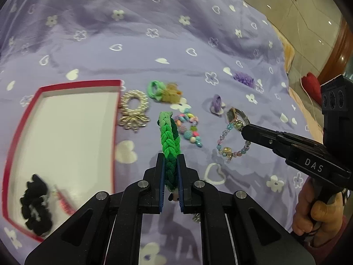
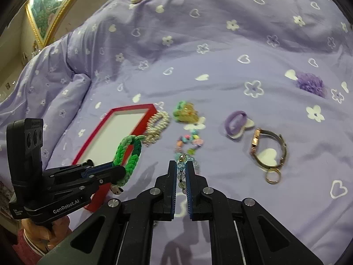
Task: Organize jewelry
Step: 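Grasp the green braided bracelet with the left tool while the right tool grasps the beaded bracelet, then lower the green bracelet into the tray and open the left tool while the right tool releases the beaded bracelet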
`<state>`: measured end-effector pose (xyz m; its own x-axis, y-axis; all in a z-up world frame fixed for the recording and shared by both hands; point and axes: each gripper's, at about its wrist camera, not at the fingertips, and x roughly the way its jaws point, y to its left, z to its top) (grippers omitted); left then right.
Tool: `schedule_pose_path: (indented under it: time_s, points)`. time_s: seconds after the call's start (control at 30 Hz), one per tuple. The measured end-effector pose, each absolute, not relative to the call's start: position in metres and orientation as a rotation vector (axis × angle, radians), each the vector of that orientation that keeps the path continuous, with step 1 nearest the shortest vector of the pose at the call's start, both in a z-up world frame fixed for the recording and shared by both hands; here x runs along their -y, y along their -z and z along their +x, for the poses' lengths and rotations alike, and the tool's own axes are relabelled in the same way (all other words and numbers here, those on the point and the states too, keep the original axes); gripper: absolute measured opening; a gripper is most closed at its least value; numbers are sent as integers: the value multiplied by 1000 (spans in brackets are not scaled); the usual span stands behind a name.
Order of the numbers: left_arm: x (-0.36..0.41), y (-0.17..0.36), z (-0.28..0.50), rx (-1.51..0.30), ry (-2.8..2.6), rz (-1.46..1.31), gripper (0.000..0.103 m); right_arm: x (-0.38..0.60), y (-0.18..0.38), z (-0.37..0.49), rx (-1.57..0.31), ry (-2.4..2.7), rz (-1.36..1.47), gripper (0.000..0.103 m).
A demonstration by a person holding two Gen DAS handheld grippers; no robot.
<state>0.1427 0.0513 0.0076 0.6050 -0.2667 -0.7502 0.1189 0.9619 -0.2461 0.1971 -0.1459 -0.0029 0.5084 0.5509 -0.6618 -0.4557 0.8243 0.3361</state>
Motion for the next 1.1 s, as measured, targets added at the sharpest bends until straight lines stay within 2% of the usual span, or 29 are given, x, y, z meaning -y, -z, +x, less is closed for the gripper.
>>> schedule_pose_path:
  time_s: [0.63,1.1]
  points:
    - [-160,-11,106,-854,34,-285,8,27,-13,181,-828,-833,62,7]
    - [-216,16,112,-897,-30,-374,8,-44,-3,188,-868,-941,64,7]
